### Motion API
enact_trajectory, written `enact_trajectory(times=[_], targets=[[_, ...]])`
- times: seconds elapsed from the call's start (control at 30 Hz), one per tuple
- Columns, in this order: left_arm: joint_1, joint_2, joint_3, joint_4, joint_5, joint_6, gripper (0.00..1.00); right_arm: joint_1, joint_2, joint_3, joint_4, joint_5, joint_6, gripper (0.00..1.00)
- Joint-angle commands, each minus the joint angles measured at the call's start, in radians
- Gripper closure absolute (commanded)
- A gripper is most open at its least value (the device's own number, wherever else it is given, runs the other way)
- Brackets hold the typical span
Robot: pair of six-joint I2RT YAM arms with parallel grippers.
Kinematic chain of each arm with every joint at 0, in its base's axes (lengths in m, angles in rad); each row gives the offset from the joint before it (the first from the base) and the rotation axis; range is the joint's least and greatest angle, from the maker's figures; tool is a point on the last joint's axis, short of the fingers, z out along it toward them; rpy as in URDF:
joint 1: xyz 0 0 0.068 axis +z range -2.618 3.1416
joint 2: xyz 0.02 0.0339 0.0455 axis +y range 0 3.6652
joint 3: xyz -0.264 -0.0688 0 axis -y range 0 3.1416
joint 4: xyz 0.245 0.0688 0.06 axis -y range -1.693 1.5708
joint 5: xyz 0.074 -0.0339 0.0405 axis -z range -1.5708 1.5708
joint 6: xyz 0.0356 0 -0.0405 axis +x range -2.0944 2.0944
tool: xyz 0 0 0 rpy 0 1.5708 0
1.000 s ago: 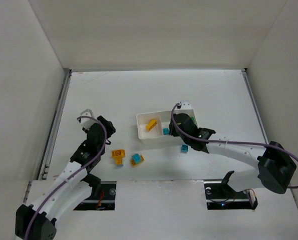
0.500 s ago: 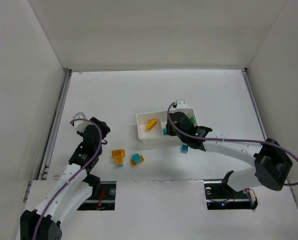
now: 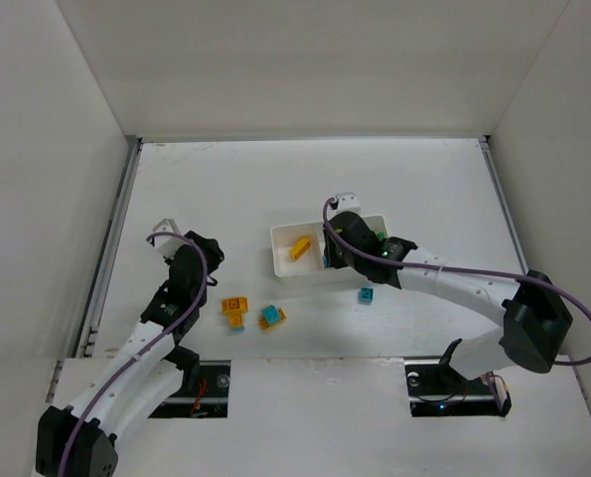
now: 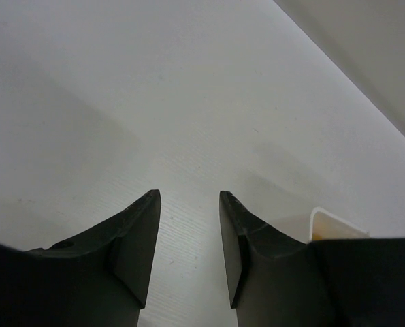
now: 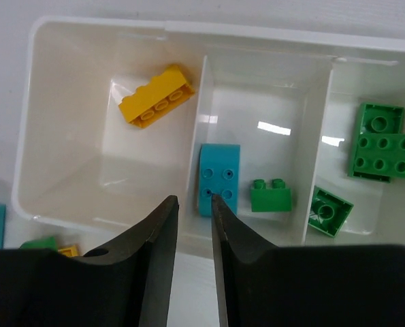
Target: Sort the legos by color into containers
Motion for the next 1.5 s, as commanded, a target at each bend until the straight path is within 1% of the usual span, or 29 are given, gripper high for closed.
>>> enact_trajectory(times=[0.0, 0.13, 0.33, 0.57, 0.8, 0.93, 1.13, 1.23, 1.27, 1.37, 1.47], targets=[[-0.044, 0.010, -0.001, 0.090, 0.045, 0.039, 0.66, -0.004, 0.026, 0.097, -0.124, -0.089, -0.041, 0.70], [-0.110, 0.034, 0.002, 0.118, 0.078, 0.060, 0.68, -0.023, 0.103, 0.178, -0.199, -0.141, -0.050, 0.76], [-0.203, 0.080, -0.002, 0.179, 0.081, 0.091, 0.67, -0.058, 0.192, 0.242, -0.313, -0.075, -0.055, 0.80], [-0.248, 0.068, -0.015, 0.219, 0.085, 0.122, 0.67, -0.101, 0.250, 0.258, -0.402, -0.055, -0.052, 0.86], [-0.338, 0.062, -0.001, 0.253, 0.096, 0.174, 0.69, -0.150, 0.355, 0.333, -0.519, -0.112, -0.055, 0.86], [-0.337, 0.064, -0.001, 0.250, 0.095, 0.175, 0.69, -0.172, 0.422, 0.368, -0.542, -0.158, -0.079, 0.86], [-0.311, 0.061, -0.009, 0.248, 0.099, 0.171, 0.68, -0.175, 0.470, 0.353, -0.473, -0.164, -0.081, 0.86], [-0.306, 0.073, -0.009, 0.253, 0.105, 0.169, 0.68, -0.179, 0.465, 0.345, -0.407, -0.095, -0.053, 0.86], [-0.306, 0.076, -0.010, 0.254, 0.105, 0.169, 0.68, -0.176, 0.450, 0.336, -0.369, -0.064, -0.041, 0.86], [-0.306, 0.077, -0.012, 0.254, 0.104, 0.169, 0.68, -0.167, 0.378, 0.279, -0.177, 0.047, -0.029, 0.86], [-0.306, 0.073, -0.018, 0.254, 0.096, 0.169, 0.68, -0.152, 0.346, 0.227, -0.005, 0.130, -0.024, 0.85]])
